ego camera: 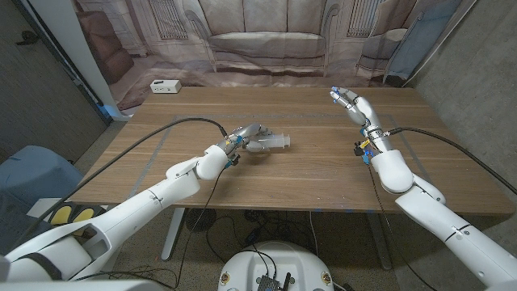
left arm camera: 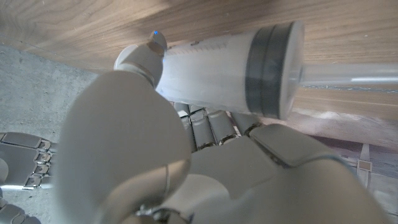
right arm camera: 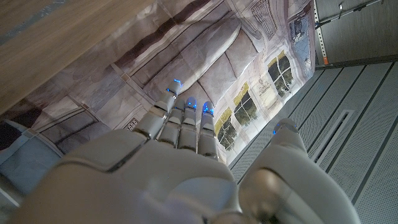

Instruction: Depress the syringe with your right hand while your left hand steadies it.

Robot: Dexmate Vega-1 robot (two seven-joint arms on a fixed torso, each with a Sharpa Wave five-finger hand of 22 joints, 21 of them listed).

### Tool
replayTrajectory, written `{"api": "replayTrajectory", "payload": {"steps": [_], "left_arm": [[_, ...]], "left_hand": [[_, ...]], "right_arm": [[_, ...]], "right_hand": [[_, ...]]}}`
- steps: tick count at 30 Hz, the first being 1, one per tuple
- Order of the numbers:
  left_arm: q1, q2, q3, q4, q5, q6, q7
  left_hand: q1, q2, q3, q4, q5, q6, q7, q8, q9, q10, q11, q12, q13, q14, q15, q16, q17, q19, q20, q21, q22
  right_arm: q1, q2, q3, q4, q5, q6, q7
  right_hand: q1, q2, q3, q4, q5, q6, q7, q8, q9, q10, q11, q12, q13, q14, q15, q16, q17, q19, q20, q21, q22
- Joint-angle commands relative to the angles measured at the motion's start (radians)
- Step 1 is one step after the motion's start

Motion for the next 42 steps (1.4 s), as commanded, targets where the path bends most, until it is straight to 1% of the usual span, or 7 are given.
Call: {"api": "replayTrajectory", "payload": {"steps": [1, 9, 12, 19, 29, 33, 42], "left_arm": [[-0.004, -0.003, 0.017, 0.011, 0.031, 0.011, 0.010], [-0.009, -0.008, 0.024, 0.022, 0.032, 0.010, 0.008], [-0.011, -0.009, 0.025, 0.024, 0.032, 0.011, 0.006], [-0.011, -0.008, 0.027, 0.022, 0.034, 0.017, 0.005], [-0.010, -0.007, 0.029, 0.017, 0.036, 0.026, 0.002], [-0.011, -0.006, 0.032, 0.014, 0.040, 0.033, -0.001], [-0.016, -0.002, 0.039, 0.007, 0.049, 0.047, -0.020]], "left_hand": [[0.003, 0.079, 0.015, 0.018, 0.004, -0.006, -0.007, 0.005, 0.002, -0.003, -0.001, -0.004, 0.002, 0.011, -0.014, 0.002, 0.002, -0.008, 0.001, 0.001, 0.002], [0.001, 0.077, 0.010, 0.018, 0.003, -0.017, -0.008, 0.002, 0.002, -0.008, -0.002, -0.005, 0.002, -0.002, -0.012, 0.000, 0.003, -0.022, 0.000, -0.002, 0.002], [-0.002, 0.076, 0.007, 0.019, 0.003, -0.022, -0.010, 0.001, 0.002, -0.012, -0.003, -0.006, 0.002, -0.008, -0.007, -0.002, 0.004, -0.025, 0.000, -0.003, 0.002], [-0.003, 0.075, 0.004, 0.019, 0.003, -0.034, -0.010, -0.001, 0.002, -0.025, -0.001, -0.010, 0.002, -0.023, -0.006, -0.005, 0.004, -0.036, 0.000, -0.005, 0.002], [-0.008, 0.071, -0.005, 0.020, 0.003, -0.053, -0.010, -0.004, 0.002, -0.045, 0.000, -0.015, 0.001, -0.047, -0.005, -0.009, 0.005, -0.055, 0.005, -0.010, 0.001], [-0.014, 0.066, -0.013, 0.022, 0.002, -0.066, -0.008, -0.006, 0.002, -0.053, 0.000, -0.017, 0.000, -0.063, 0.000, -0.012, 0.005, -0.066, 0.009, -0.014, 0.001], [-0.030, 0.059, -0.032, 0.027, 0.001, -0.097, -0.015, -0.009, 0.001, -0.082, -0.002, -0.022, -0.002, -0.103, 0.012, -0.016, 0.008, -0.104, 0.017, -0.029, -0.001]], "right_arm": [[-0.002, -0.004, -0.001, -0.003, 0.002, -0.006, 0.000], [-0.004, -0.007, 0.001, -0.006, 0.003, -0.008, 0.000], [-0.003, -0.007, 0.001, -0.005, 0.004, -0.008, 0.001], [-0.001, -0.008, 0.000, -0.002, 0.004, -0.004, 0.003], [-0.005, -0.008, 0.002, -0.001, 0.008, -0.001, 0.001], [-0.009, -0.009, 0.005, -0.003, 0.008, 0.000, -0.001], [-0.013, -0.009, 0.006, -0.002, 0.009, 0.002, -0.001]], "right_hand": [[0.009, 0.002, -0.003, -0.002, -0.001, 0.004, 0.003, 0.003, 0.001, 0.005, 0.000, 0.005, 0.004, 0.004, 0.006, 0.000, 0.005, 0.003, 0.000, -0.001, 0.006], [0.010, 0.002, -0.003, -0.002, -0.001, 0.004, 0.003, 0.003, 0.001, 0.006, 0.002, 0.005, 0.004, 0.005, 0.007, 0.000, 0.005, 0.003, 0.000, -0.001, 0.006], [0.010, 0.002, -0.003, -0.002, -0.001, 0.005, 0.002, 0.004, 0.001, 0.005, -0.002, 0.005, 0.004, 0.005, 0.007, 0.000, 0.005, 0.003, 0.000, -0.001, 0.006], [0.010, 0.002, -0.004, -0.001, -0.001, 0.004, 0.002, 0.003, 0.001, 0.004, 0.005, 0.005, 0.004, 0.004, 0.008, -0.001, 0.005, 0.002, 0.000, -0.001, 0.006], [0.010, 0.002, -0.004, -0.001, -0.001, 0.004, 0.002, 0.003, 0.001, 0.005, 0.001, 0.005, 0.004, 0.004, 0.008, -0.001, 0.005, 0.002, 0.000, -0.001, 0.006], [0.010, 0.003, -0.004, -0.001, -0.001, 0.004, 0.002, 0.003, 0.001, 0.005, 0.001, 0.005, 0.004, 0.003, 0.007, -0.001, 0.005, 0.002, 0.000, -0.001, 0.006], [0.011, 0.003, -0.005, -0.002, -0.001, 0.004, 0.002, 0.003, 0.001, 0.006, 0.001, 0.006, 0.004, 0.005, 0.009, -0.001, 0.005, 0.002, 0.000, -0.002, 0.006]]}}
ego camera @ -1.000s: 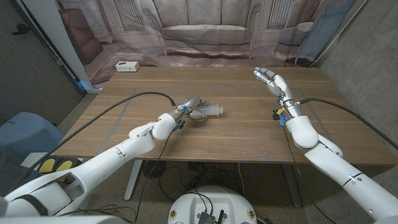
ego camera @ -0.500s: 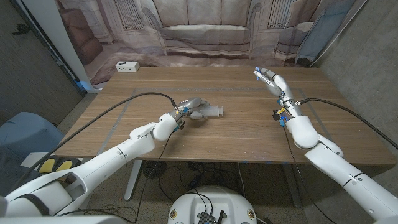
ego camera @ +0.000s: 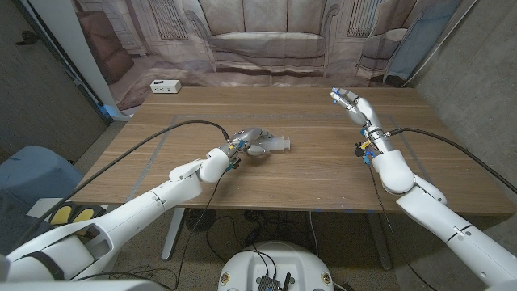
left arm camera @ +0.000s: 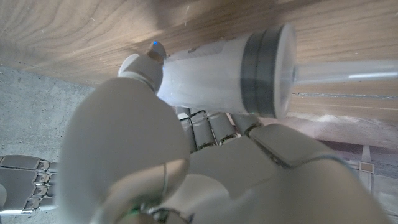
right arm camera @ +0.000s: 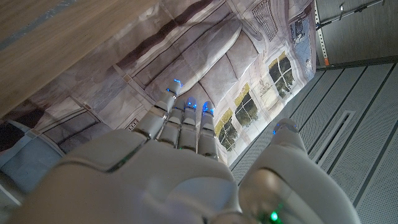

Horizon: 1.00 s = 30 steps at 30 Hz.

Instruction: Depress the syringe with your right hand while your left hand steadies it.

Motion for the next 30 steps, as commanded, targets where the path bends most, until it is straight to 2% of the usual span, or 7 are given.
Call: {"api": "replayTrajectory", "payload": {"steps": [1, 15, 30], "left_arm": [[-0.007, 0.005, 0.009, -0.010, 0.011, 0.017, -0.021], [-0.015, 0.014, 0.017, -0.017, 0.029, 0.035, -0.038], [-0.016, 0.015, 0.022, -0.019, 0.039, 0.048, -0.040]], "left_hand": [[0.009, 0.018, -0.008, 0.002, 0.007, -0.013, -0.003, 0.000, 0.001, -0.016, -0.005, -0.004, 0.002, -0.013, 0.002, -0.002, 0.006, -0.014, 0.003, -0.009, -0.001], [-0.017, 0.009, -0.040, 0.008, 0.007, -0.050, -0.010, 0.001, 0.000, -0.064, -0.005, -0.009, -0.002, -0.071, 0.008, -0.006, 0.007, -0.065, 0.013, -0.032, -0.003], [-0.061, -0.005, -0.089, 0.020, 0.007, -0.108, -0.018, 0.000, -0.002, -0.125, -0.003, -0.011, -0.007, -0.143, 0.028, -0.008, 0.005, -0.124, 0.024, -0.065, -0.005]], "right_arm": [[-0.006, 0.001, 0.002, 0.001, 0.003, 0.003, -0.002], [-0.001, 0.005, -0.004, 0.004, 0.000, 0.002, -0.001], [0.002, 0.000, -0.006, 0.001, 0.000, -0.005, 0.003]], "right_hand": [[0.011, 0.003, -0.005, -0.001, -0.001, 0.005, 0.002, 0.003, 0.001, 0.006, 0.001, 0.006, 0.004, 0.000, 0.004, -0.001, 0.005, 0.002, 0.001, -0.001, 0.006], [0.012, 0.002, -0.006, -0.002, -0.001, 0.005, 0.003, 0.003, 0.001, 0.006, -0.001, 0.005, 0.004, 0.000, 0.005, -0.001, 0.005, 0.002, 0.001, -0.001, 0.006], [0.012, 0.002, -0.006, -0.002, -0.001, 0.005, 0.003, 0.003, 0.001, 0.006, -0.001, 0.005, 0.004, 0.000, 0.006, -0.002, 0.006, 0.002, 0.001, -0.001, 0.006]]}}
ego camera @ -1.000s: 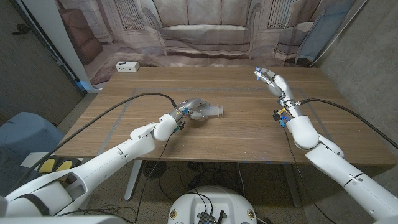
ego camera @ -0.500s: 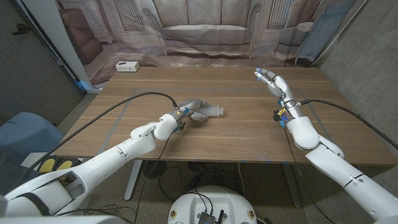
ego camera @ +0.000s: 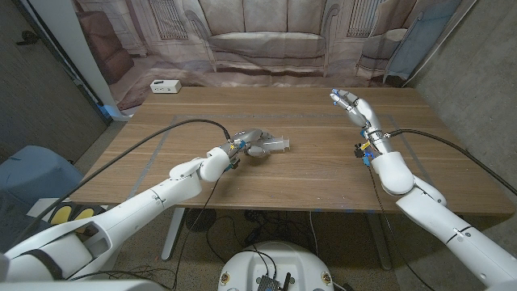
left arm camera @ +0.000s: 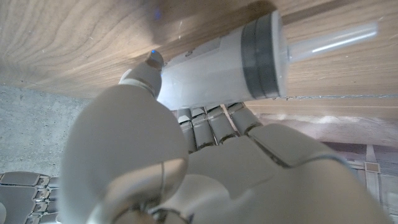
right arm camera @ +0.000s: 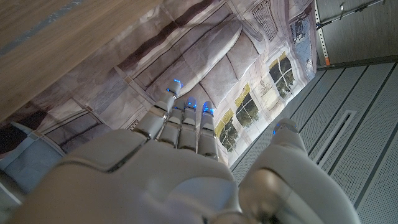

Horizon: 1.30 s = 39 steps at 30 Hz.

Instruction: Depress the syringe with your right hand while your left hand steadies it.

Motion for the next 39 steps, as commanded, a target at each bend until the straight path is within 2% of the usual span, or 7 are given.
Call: {"api": "replayTrajectory", "payload": {"steps": [1, 13, 16, 19, 23, 39], "left_arm": [[-0.003, 0.002, 0.006, -0.002, 0.009, 0.009, -0.004], [-0.006, 0.005, 0.005, -0.015, 0.021, 0.020, -0.003], [-0.006, 0.006, 0.003, -0.017, 0.019, 0.020, -0.003], [0.000, 0.008, -0.001, -0.028, 0.024, 0.035, 0.002], [0.003, 0.009, -0.004, -0.036, 0.025, 0.045, 0.005], [0.012, 0.009, -0.017, -0.051, 0.017, 0.039, 0.028]], "left_hand": [[-0.014, -0.013, -0.015, 0.000, -0.001, -0.019, -0.002, -0.001, 0.001, -0.018, 0.000, 0.001, 0.001, -0.020, 0.001, -0.003, 0.001, -0.019, 0.001, -0.009, 0.000], [-0.053, -0.015, -0.048, 0.011, -0.001, -0.080, -0.002, -0.004, -0.001, -0.081, 0.005, -0.002, -0.004, -0.090, 0.023, -0.010, -0.006, -0.074, 0.023, -0.042, 0.000], [-0.073, -0.017, -0.061, 0.017, -0.003, -0.102, 0.000, -0.004, -0.001, -0.113, 0.003, -0.004, -0.006, -0.119, 0.030, -0.013, -0.009, -0.102, 0.033, -0.058, 0.000], [-0.087, -0.013, -0.070, 0.019, -0.004, -0.133, 0.001, -0.004, -0.002, -0.152, 0.009, -0.006, -0.009, -0.158, 0.043, -0.016, -0.014, -0.128, 0.058, -0.075, 0.000], [-0.099, -0.011, -0.078, 0.022, -0.005, -0.160, 0.001, -0.006, -0.002, -0.173, 0.013, -0.005, -0.011, -0.177, 0.054, -0.015, -0.017, -0.147, 0.068, -0.087, 0.001], [-0.161, -0.014, -0.103, 0.047, -0.010, -0.157, 0.006, 0.007, -0.003, -0.178, 0.013, 0.008, -0.016, -0.183, 0.058, -0.006, -0.019, -0.154, 0.060, -0.101, 0.002]], "right_arm": [[0.002, -0.004, -0.001, -0.003, -0.002, -0.009, 0.003], [0.000, -0.003, 0.001, -0.002, 0.000, -0.006, 0.001], [0.001, -0.004, 0.000, -0.002, 0.000, -0.004, 0.001], [0.003, -0.003, 0.000, -0.001, 0.001, -0.005, 0.002], [0.005, -0.003, -0.001, 0.001, 0.001, -0.004, 0.003], [0.001, -0.002, 0.002, 0.004, 0.001, -0.001, -0.004]], "right_hand": [[0.012, 0.002, -0.007, -0.002, -0.001, 0.005, 0.002, 0.003, 0.001, 0.005, -0.001, 0.005, 0.004, -0.001, 0.006, -0.002, 0.006, 0.002, 0.001, -0.001, 0.001], [0.012, 0.003, -0.007, -0.001, -0.001, 0.006, 0.001, 0.003, 0.001, 0.007, 0.000, 0.005, 0.004, 0.000, 0.006, -0.002, 0.006, 0.001, 0.001, -0.002, 0.001], [0.012, 0.003, -0.007, -0.001, -0.001, 0.005, 0.002, 0.003, 0.001, 0.007, 0.000, 0.006, 0.004, 0.001, 0.006, -0.001, 0.006, 0.000, 0.001, -0.002, 0.001], [0.011, 0.003, -0.008, -0.001, -0.001, 0.006, 0.001, 0.004, 0.001, 0.007, 0.001, 0.006, 0.004, 0.000, 0.006, -0.001, 0.006, -0.001, 0.002, -0.002, 0.001], [0.011, 0.003, -0.008, -0.001, -0.001, 0.007, 0.001, 0.004, 0.001, 0.007, 0.001, 0.005, 0.004, 0.000, 0.007, -0.001, 0.006, -0.002, 0.002, -0.002, 0.001], [0.011, 0.002, -0.009, -0.001, -0.001, 0.007, 0.003, 0.004, 0.001, 0.004, 0.004, 0.005, 0.004, -0.005, 0.007, -0.003, 0.007, -0.006, 0.003, -0.003, 0.001]]}}
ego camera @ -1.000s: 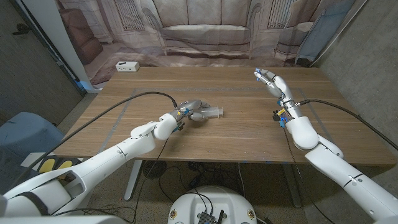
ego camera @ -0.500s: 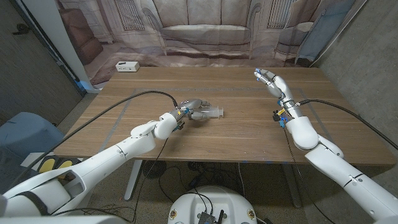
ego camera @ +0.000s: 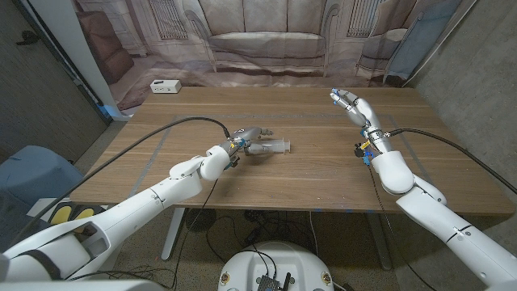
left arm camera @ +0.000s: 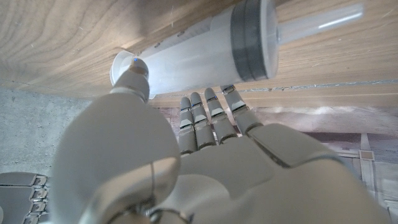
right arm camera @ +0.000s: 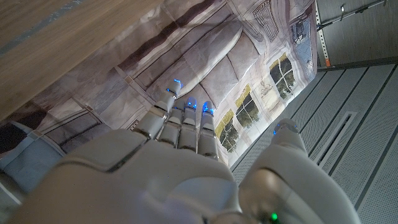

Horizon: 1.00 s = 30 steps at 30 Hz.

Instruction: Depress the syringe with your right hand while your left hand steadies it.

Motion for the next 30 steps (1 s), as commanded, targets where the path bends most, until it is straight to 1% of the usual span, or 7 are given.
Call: {"api": "replayTrajectory", "payload": {"steps": [1, 8, 13, 16, 17, 24, 30], "left_arm": [[0.008, -0.001, -0.011, -0.013, -0.004, 0.001, 0.020], [0.019, -0.005, -0.023, -0.018, -0.009, -0.008, 0.055], [0.029, -0.001, -0.037, -0.032, -0.015, -0.017, 0.077], [0.034, 0.001, -0.046, -0.037, -0.026, -0.031, 0.085], [0.037, 0.002, -0.050, -0.039, -0.031, -0.036, 0.088], [0.051, 0.004, -0.074, -0.051, -0.053, -0.063, 0.112], [0.063, 0.003, -0.095, -0.060, -0.079, -0.081, 0.123]], "left_hand": [[-0.021, 0.002, -0.005, 0.006, -0.002, 0.003, 0.007, 0.008, 0.002, -0.004, -0.002, 0.008, 0.002, -0.006, 0.003, 0.006, 0.001, -0.006, -0.002, -0.004, 0.002], [-0.067, 0.011, -0.017, 0.026, -0.004, 0.042, 0.011, 0.023, 0.001, 0.026, 0.000, 0.025, -0.002, 0.012, -0.001, 0.016, -0.001, 0.000, -0.001, -0.009, 0.003], [-0.094, 0.014, -0.025, 0.039, -0.006, 0.049, 0.007, 0.024, 0.001, 0.031, -0.005, 0.027, -0.005, 0.012, 0.001, 0.017, 0.000, -0.003, 0.001, -0.014, 0.004], [-0.126, 0.021, -0.033, 0.057, -0.007, 0.053, 0.007, 0.024, 0.001, 0.032, -0.004, 0.028, -0.007, 0.012, 0.002, 0.019, 0.001, -0.006, 0.003, -0.018, 0.005], [-0.148, 0.026, -0.040, 0.069, -0.008, 0.054, 0.007, 0.024, 0.001, 0.032, -0.004, 0.028, -0.008, 0.011, 0.004, 0.019, 0.001, -0.009, 0.006, -0.021, 0.005], [-0.202, 0.039, -0.053, 0.099, -0.008, 0.056, 0.015, 0.021, 0.001, 0.029, 0.007, 0.028, -0.012, 0.007, 0.010, 0.019, 0.002, -0.018, 0.010, -0.030, 0.006], [-0.241, 0.045, -0.064, 0.119, -0.008, 0.053, 0.020, 0.018, 0.000, 0.026, 0.014, 0.027, -0.015, 0.002, 0.017, 0.017, 0.002, -0.024, 0.010, -0.037, 0.007]], "right_arm": [[-0.004, 0.000, 0.004, 0.003, 0.001, 0.005, -0.005], [-0.006, 0.003, 0.005, 0.006, 0.001, 0.008, -0.009], [-0.003, 0.005, 0.003, 0.010, 0.001, 0.011, -0.010], [-0.001, 0.008, 0.002, 0.014, 0.002, 0.012, -0.010], [0.000, 0.008, 0.001, 0.015, 0.001, 0.013, -0.010], [0.007, 0.012, -0.002, 0.021, 0.001, 0.016, -0.010], [0.007, 0.013, -0.003, 0.021, 0.000, 0.015, -0.012]], "right_hand": [[0.011, 0.003, -0.003, 0.000, -0.001, 0.007, 0.003, 0.004, 0.001, 0.004, 0.004, 0.004, 0.004, 0.000, 0.001, 0.000, 0.001, -0.006, 0.003, -0.003, 0.002], [0.010, 0.003, -0.003, 0.001, -0.001, 0.008, 0.003, 0.004, 0.001, 0.004, 0.001, 0.005, 0.004, 0.000, 0.002, 0.000, 0.001, -0.006, 0.003, -0.003, 0.002], [0.010, 0.003, -0.003, 0.001, -0.001, 0.008, 0.004, 0.004, 0.001, 0.005, 0.002, 0.005, 0.004, -0.001, 0.002, 0.000, 0.001, -0.007, 0.003, -0.003, 0.002], [0.010, 0.003, -0.004, 0.001, -0.001, 0.008, 0.004, 0.004, 0.001, 0.005, 0.002, 0.005, 0.004, -0.001, 0.002, 0.000, 0.001, -0.007, 0.003, -0.003, 0.002], [0.010, 0.003, -0.004, 0.001, -0.001, 0.008, 0.004, 0.004, 0.001, 0.004, 0.002, 0.005, 0.004, -0.001, 0.002, 0.000, 0.001, -0.007, 0.003, -0.003, 0.002], [0.009, 0.003, -0.004, 0.002, -0.001, 0.009, 0.004, 0.004, 0.001, 0.005, 0.003, 0.005, 0.004, -0.001, 0.002, 0.000, 0.002, -0.007, 0.003, -0.003, 0.002], [0.009, 0.003, -0.005, 0.002, -0.001, 0.008, 0.004, 0.004, 0.001, 0.004, 0.004, 0.005, 0.004, -0.001, 0.002, 0.000, 0.002, -0.007, 0.003, -0.003, 0.002]]}}
